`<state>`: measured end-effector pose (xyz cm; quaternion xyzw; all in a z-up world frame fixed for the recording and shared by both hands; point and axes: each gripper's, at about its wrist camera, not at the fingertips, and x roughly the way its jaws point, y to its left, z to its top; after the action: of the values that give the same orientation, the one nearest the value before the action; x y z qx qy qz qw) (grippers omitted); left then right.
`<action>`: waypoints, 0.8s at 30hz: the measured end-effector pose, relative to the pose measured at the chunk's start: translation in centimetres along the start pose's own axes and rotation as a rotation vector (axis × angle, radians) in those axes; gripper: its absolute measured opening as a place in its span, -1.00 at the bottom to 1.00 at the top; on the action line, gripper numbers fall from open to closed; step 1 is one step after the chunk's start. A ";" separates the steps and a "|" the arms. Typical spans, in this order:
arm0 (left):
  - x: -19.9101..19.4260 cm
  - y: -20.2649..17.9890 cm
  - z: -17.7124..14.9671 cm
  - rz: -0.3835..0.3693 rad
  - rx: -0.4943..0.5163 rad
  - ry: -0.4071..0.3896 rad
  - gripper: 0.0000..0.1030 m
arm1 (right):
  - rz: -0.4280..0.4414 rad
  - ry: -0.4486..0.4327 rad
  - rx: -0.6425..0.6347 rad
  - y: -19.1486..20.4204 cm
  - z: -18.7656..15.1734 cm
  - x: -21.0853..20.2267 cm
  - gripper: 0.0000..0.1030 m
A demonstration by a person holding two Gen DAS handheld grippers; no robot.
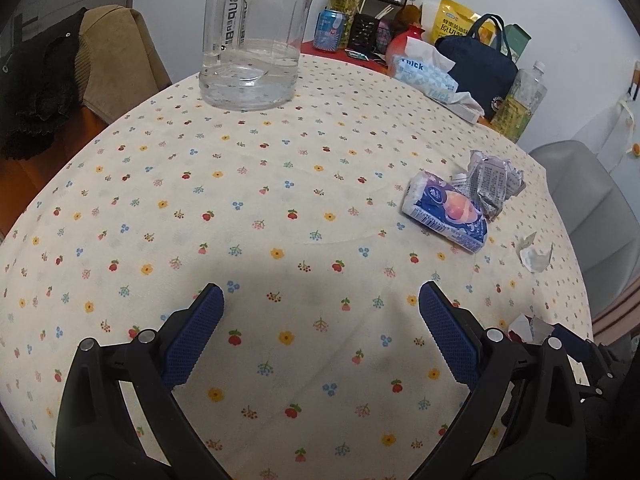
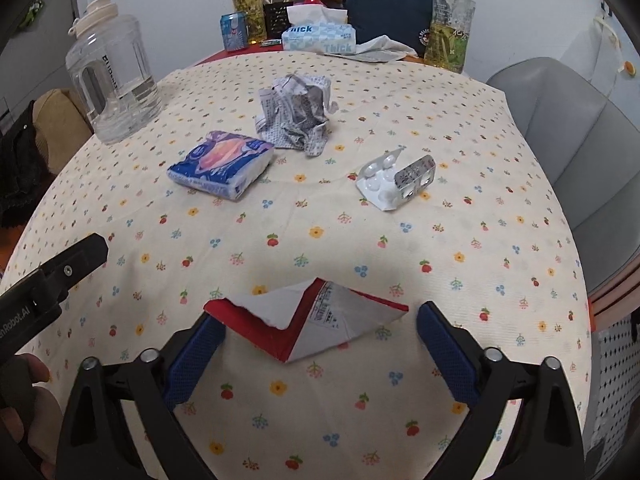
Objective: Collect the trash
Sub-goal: 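Close the right tool on the red-and-white paper wrapper, then close the left tool on the blue tissue packet while the right tool holds the wrapper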
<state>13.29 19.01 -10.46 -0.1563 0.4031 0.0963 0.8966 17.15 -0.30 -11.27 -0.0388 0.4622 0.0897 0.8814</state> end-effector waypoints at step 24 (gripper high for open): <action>2.9 -8.3 1.9 -0.049 0.151 0.028 0.88 | 0.014 -0.065 0.108 -6.8 1.8 -2.6 -0.42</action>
<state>19.00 12.11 -9.77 -0.0993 0.4176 0.0414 0.9022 18.50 -6.97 -8.17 0.0148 0.4377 0.0719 0.8961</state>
